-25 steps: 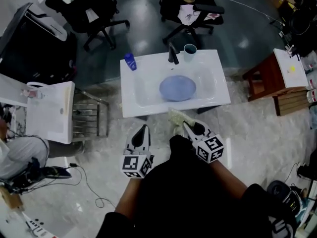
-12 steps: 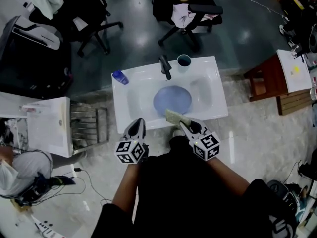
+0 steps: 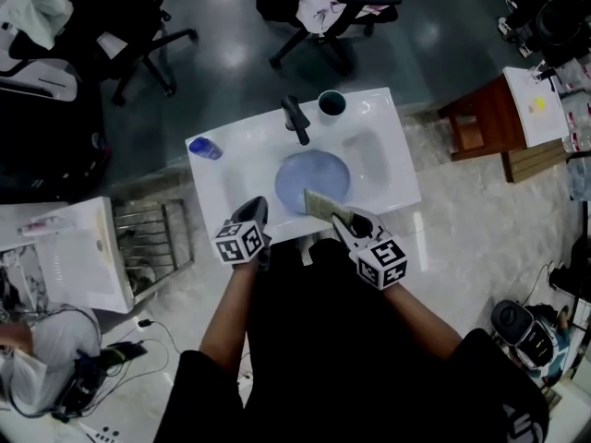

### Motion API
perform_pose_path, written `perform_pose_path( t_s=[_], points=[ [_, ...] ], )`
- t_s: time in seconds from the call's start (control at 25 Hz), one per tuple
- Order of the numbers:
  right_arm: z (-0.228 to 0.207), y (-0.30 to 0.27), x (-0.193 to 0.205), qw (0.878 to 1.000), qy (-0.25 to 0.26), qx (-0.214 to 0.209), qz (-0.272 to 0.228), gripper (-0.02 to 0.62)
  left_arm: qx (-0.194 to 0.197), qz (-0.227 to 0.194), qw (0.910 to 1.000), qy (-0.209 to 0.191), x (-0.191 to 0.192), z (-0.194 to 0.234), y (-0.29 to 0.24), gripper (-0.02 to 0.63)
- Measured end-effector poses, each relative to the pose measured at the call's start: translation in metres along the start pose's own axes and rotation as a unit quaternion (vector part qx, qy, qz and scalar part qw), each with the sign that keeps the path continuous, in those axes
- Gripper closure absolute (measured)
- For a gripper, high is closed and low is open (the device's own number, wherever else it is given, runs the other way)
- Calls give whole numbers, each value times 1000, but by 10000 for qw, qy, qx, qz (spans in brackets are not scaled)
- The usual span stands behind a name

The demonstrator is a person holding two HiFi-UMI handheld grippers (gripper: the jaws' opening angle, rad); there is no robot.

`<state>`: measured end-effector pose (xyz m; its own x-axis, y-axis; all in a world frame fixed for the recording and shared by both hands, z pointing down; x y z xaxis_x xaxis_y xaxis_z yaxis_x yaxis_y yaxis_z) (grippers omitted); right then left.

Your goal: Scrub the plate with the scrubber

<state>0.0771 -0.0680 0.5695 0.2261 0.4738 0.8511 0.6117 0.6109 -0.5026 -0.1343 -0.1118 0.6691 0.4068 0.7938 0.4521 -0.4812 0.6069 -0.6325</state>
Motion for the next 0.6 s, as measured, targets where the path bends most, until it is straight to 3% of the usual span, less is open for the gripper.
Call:
perform_pose_path(
  t_s=[0.12, 0.28, 0.4, 0.48, 0.6],
  points=[
    [-9, -3, -3, 9993, -267, 266, 28, 532, 227, 549, 9971, 482, 12, 12, -27, 600],
    [-22, -13, -6, 9982, -315, 511, 61, 532, 248, 847, 9928, 813, 13, 29, -58, 590],
    [-22, -16, 1, 9976, -366, 566, 155, 533, 344, 1238, 9860, 1061, 22, 36, -78, 476],
    [-20, -18, 8, 9972, -424, 564, 240, 532, 321, 1432, 9809, 1276, 29, 42, -92, 446],
    [-20, -18, 16, 9962, -540, 602, 310, 532, 169, 1398, 9743, 1759, 35, 60, -114, 437]
  ],
)
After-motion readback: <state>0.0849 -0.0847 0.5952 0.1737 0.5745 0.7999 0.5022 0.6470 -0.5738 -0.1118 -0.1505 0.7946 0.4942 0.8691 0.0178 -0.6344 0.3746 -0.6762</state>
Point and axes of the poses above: the fingertips, and each gripper's own axes: y backward along the fingers, z to its left, x out of its underside, the point moved 3 cm from there along y, backward along the fingers, and after that the axes turned 14 degrees about y, right-handed, at the moved point
